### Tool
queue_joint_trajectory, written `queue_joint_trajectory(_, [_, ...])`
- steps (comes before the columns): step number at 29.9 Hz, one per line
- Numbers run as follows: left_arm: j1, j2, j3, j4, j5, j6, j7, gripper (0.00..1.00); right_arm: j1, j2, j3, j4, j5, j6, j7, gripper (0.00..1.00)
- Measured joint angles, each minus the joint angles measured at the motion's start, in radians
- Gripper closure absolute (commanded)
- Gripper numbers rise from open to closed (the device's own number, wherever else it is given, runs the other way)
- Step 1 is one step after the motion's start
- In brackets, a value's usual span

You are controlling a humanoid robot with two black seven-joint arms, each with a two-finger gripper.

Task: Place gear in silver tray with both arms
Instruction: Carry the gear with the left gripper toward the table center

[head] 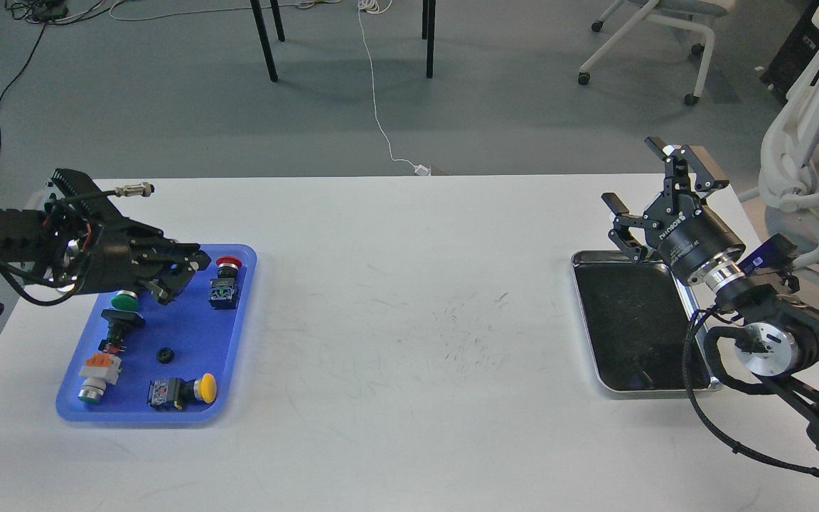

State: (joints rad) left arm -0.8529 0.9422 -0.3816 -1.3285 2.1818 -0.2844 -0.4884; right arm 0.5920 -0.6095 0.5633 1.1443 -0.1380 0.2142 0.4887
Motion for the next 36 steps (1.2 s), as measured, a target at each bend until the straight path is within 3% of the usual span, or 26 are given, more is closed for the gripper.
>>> queue_joint_trajectory(4, [-0.056, -0.024, 0.004, -0.092, 0.000, -0.036, 0.000, 0.88, 0.086, -0.030, -0.019, 0.027, 0.001, -0.007, 0.000, 0.01])
queue_joint_trajectory(9, [-0.115, -0.231, 0.036, -0.069, 0.000, -0.102, 0.000, 0.87, 0.237, -0.038, -0.090, 0.030, 0.007, -0.014, 0.000, 0.01])
queue_joint_trajectory(16, [-0.212, -0.533, 0.212, 0.114, 0.000, -0.137, -0.001, 0.87, 0.450, -0.030, -0.247, 0.024, 0.012, -0.097, 0.000, 0.01])
queue_joint_trajectory(24, [-0.242, -0.795, 0.272, 0.337, 0.000, -0.137, 0.000, 0.87, 0.468, -0.029, -0.285, 0.021, 0.012, -0.117, 0.000, 0.01])
queue_joint_trajectory(30, [-0.247, -0.923, 0.341, 0.420, 0.000, -0.136, -0.001, 0.87, 0.441, -0.041, -0.287, 0.021, 0.012, -0.118, 0.000, 0.01])
queue_joint_trajectory(36, [-0.249, -0.941, 0.356, 0.532, 0.000, -0.130, 0.000, 0.87, 0.436, -0.047, -0.287, 0.022, 0.012, -0.118, 0.000, 0.01])
